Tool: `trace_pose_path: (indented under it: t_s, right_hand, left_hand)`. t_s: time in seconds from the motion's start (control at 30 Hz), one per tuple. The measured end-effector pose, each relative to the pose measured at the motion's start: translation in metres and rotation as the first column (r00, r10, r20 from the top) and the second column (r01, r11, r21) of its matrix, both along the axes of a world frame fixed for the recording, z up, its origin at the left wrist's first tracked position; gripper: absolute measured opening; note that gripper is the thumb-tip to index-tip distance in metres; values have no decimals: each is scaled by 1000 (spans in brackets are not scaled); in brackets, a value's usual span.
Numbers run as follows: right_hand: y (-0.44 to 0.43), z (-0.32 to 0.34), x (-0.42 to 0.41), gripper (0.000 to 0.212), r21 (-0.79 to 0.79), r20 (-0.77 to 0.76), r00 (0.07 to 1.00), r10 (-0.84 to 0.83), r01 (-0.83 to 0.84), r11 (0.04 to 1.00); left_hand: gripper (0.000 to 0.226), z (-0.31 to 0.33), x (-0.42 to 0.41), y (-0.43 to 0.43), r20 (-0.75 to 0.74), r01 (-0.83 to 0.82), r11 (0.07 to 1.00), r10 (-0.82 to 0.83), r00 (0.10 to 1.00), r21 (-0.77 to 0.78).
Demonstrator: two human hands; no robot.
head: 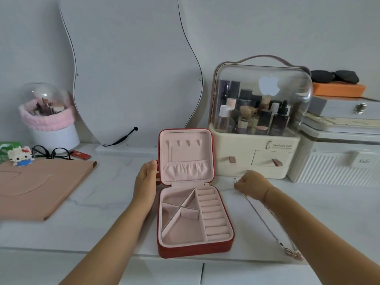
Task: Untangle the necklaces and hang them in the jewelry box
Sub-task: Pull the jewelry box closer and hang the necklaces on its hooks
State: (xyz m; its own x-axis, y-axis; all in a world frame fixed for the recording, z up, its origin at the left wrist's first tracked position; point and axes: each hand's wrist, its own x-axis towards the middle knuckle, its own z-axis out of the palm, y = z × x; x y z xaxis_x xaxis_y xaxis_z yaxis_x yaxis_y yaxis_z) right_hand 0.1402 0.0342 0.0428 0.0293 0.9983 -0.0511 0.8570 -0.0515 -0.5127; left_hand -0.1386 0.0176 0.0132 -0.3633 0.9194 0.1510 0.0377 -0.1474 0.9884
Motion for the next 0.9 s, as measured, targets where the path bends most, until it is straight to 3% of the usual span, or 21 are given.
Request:
trace_pose_path:
  t_s: [0.13, 0.2, 0.4, 0.53, 0.73, 0.8, 0.9]
  right_hand:
    - [-8, 12, 19, 33, 18, -267, 964, -1, 5, 1000]
    - [-8, 11, 24, 31, 95, -191, 982, -8, 26, 995]
    - [-9, -6, 11, 30, 63, 117, 993, 21, -29, 998]
    - [-8, -7, 5, 42, 53, 165, 986, 39, -49, 997]
    - [-10, -11, 7, 45, -4, 209, 971, 117, -119, 993]
    - [-13, -7, 11, 40, -5, 144, 976, 165, -166, 986]
    - [-21, 10, 16, 25, -7, -274, 948, 162, -170, 985]
  left_hand:
    - [23, -2, -3, -1, -39, -97, 995, 97, 995, 8]
    - [21, -1, -1, -1, -56, -119, 993, 119, 991, 6]
    - [32, -2, 4, -4, -112, -2, 1000, 0, 994, -21]
    - [42, -1, 3, -5, -169, 24, 999, -31, 985, -40]
    - [58, -1, 1, -6, -158, 69, 995, -80, 984, -71]
    - [53, 0, 1, -7, -173, 68, 996, -78, 982, -64]
    - [43, 2, 2, -8, -146, 32, 998, -40, 989, -54]
